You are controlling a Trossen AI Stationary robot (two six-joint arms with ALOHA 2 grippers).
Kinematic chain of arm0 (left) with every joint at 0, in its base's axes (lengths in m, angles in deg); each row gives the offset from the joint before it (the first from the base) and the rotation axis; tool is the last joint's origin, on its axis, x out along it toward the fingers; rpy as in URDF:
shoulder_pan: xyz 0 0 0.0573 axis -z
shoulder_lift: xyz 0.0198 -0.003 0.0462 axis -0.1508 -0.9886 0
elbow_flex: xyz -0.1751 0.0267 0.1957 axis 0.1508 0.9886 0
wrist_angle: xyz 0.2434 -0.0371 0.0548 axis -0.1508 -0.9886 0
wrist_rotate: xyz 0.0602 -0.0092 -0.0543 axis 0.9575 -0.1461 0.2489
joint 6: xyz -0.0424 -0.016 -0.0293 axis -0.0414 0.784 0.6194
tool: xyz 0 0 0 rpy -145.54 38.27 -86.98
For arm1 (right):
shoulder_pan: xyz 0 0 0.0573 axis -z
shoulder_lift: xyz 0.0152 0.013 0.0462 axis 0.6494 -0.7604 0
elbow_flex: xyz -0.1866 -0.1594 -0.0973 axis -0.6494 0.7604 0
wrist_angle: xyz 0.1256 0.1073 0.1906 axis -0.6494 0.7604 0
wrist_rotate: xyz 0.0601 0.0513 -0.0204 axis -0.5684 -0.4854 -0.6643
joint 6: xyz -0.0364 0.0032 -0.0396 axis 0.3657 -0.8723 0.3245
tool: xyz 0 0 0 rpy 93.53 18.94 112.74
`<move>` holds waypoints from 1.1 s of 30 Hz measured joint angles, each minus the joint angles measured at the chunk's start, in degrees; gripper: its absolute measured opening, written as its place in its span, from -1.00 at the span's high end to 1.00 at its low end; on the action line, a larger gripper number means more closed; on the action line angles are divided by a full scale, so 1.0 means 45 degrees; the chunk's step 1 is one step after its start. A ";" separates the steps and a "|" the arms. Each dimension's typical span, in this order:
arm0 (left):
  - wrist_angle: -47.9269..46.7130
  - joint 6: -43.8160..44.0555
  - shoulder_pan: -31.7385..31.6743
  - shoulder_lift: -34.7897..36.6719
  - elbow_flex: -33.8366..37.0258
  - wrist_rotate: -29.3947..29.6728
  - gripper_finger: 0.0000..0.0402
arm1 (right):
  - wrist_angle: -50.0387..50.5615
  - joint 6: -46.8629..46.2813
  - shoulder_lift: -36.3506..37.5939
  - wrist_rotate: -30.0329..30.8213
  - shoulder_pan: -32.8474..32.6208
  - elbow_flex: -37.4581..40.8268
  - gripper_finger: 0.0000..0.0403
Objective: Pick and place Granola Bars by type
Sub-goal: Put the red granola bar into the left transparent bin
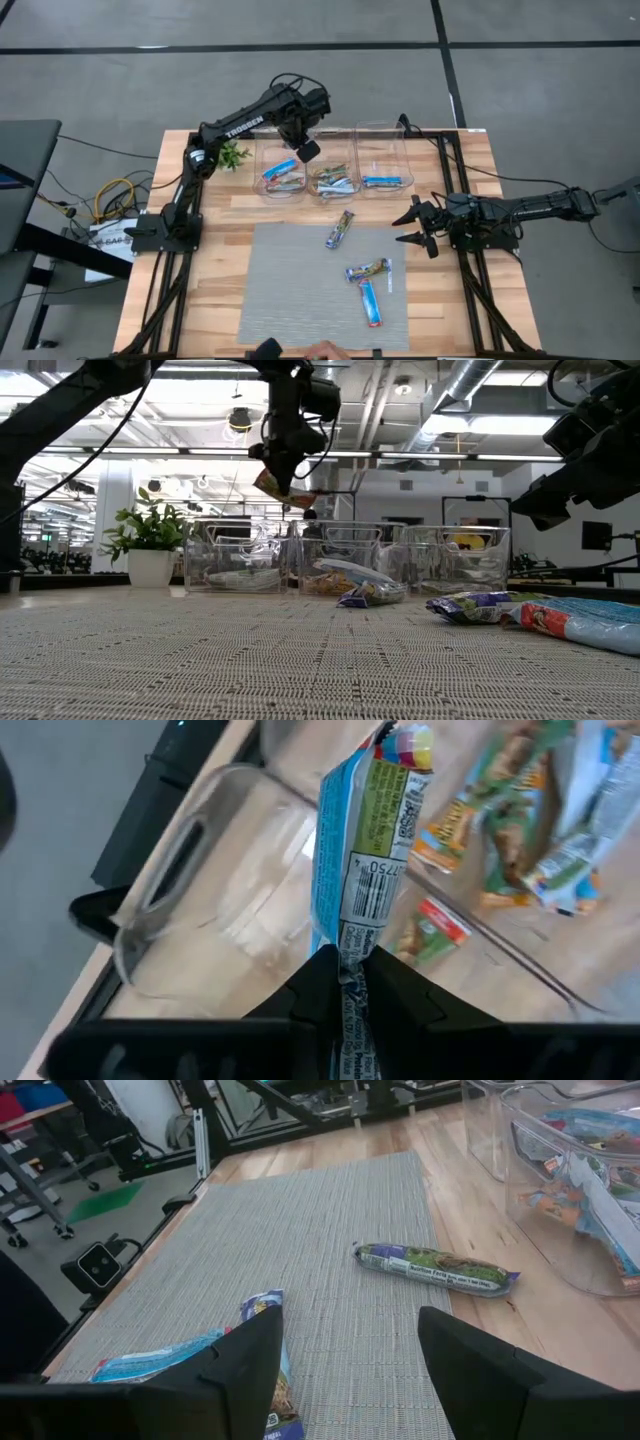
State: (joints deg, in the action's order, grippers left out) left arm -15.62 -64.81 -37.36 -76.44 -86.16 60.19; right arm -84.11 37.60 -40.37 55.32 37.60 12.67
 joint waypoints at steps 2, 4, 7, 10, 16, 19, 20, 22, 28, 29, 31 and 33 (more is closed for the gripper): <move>-0.0003 0.0012 -0.0275 0.0000 0.0000 -0.0004 0.77 | 0.0000 0.0000 0.0002 0.0000 0.0004 -0.0002 -0.12; -0.0003 0.0117 -0.0575 0.0000 0.0000 0.0001 0.76 | 0.0000 0.0000 0.0000 0.0000 0.0003 -0.0005 -0.12; -0.0003 0.0121 -0.0980 0.0000 0.0000 -0.0072 0.76 | -0.0003 0.0000 0.0000 0.0000 0.0005 -0.0003 -0.12; -0.0003 0.0005 -0.1311 -0.0005 0.0000 -0.0162 0.76 | 0.0000 0.0000 0.0000 0.0000 0.0005 -0.0004 -0.12; 0.0007 -0.1296 -0.1824 -0.0005 0.0024 -0.1664 0.77 | -0.0002 0.0000 0.0000 0.0000 0.0001 -0.0003 -0.12; 0.0021 -0.1588 -0.1967 -0.0005 0.0480 -0.1917 0.76 | -0.0003 0.0000 0.0001 0.0000 0.0001 -0.0003 -0.12; 0.0035 -0.1628 -0.2022 0.0054 0.0804 -0.1918 0.75 | 0.0000 0.0000 0.0002 0.0000 0.0005 -0.0004 -0.12; -0.0009 -0.1767 -0.2052 0.0220 0.1436 -0.1913 0.72 | -0.0003 0.0000 0.0000 -0.0002 0.0003 -0.0002 -0.12; 0.0007 -0.1957 -0.2185 0.0776 0.2651 -0.1468 0.51 | -0.0004 0.0000 0.0000 0.0000 0.0005 -0.0002 -0.12; -0.0009 -0.1957 -0.2196 0.0872 0.2716 -0.1331 0.47 | 0.0000 0.0000 0.0000 -0.0004 0.0000 0.0000 -0.12; -0.0004 -0.1957 -0.2208 0.1046 0.2739 -0.1163 0.40 | 0.0000 0.0003 0.0000 0.0000 0.0002 -0.0005 -0.12; -0.0004 -0.1957 -0.2214 0.1194 0.2739 -0.1086 0.34 | 0.0000 0.0000 0.0000 -0.0002 0.0003 -0.0002 -0.12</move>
State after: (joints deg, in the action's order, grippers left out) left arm -15.64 -73.62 -47.33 -71.07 -73.84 55.31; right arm -84.11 37.60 -40.37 55.31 37.62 12.66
